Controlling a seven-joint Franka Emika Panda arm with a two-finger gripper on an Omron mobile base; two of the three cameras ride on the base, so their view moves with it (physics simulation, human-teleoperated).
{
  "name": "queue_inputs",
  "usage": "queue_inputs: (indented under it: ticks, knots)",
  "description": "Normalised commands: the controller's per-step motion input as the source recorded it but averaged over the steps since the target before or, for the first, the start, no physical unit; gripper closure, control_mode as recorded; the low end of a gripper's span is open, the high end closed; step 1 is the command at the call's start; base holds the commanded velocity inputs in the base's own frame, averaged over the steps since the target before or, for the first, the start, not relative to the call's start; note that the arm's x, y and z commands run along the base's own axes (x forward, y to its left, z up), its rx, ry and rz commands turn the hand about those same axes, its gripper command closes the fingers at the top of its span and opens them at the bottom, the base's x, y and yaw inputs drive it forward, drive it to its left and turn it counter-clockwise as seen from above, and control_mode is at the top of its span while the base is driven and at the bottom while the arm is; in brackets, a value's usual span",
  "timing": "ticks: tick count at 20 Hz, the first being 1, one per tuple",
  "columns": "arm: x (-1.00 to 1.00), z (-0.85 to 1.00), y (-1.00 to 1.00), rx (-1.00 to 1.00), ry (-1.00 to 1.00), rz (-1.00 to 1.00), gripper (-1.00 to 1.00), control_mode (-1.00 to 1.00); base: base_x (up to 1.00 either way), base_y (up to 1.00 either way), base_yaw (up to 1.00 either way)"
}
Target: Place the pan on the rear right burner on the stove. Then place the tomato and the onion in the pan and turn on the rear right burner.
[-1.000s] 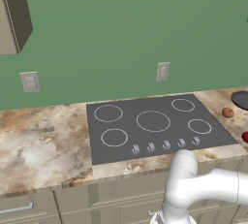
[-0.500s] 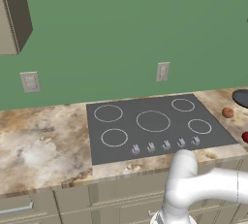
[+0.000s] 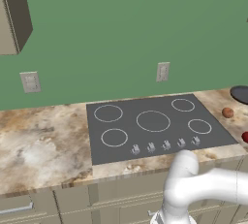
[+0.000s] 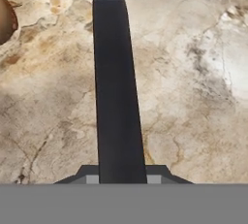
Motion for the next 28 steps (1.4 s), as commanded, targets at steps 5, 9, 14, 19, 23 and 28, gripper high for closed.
queue_inputs:
  ticks: [5, 9, 14, 19, 23, 28]
  knots:
    - [0.00, 0.28, 0.07, 0.00, 0.00, 0.00, 1.00, -1.00, 0.00, 0.00, 0.00]
    - [0.00, 0.20, 0.19, 0.00, -0.01, 0.00, 1.00, -1.00, 0.00, 0.00, 0.00]
    - [0.00, 0.27, 0.24, 0.00, -0.01, 0.01, 1.00, -1.00, 0.00, 0.00, 0.00]
    - [0.00, 0.28, 0.25, 0.00, 0.00, 0.00, 1.00, -1.00, 0.00, 0.00, 0.00]
    - [0.00, 0.18, 0.28, 0.00, 0.00, 0.02, 1.00, -1.00, 0.00, 0.00, 0.00]
    - [0.00, 0.11, 0.45, 0.00, 0.00, 0.05, 1.00, -1.00, 0.00, 0.00, 0.00]
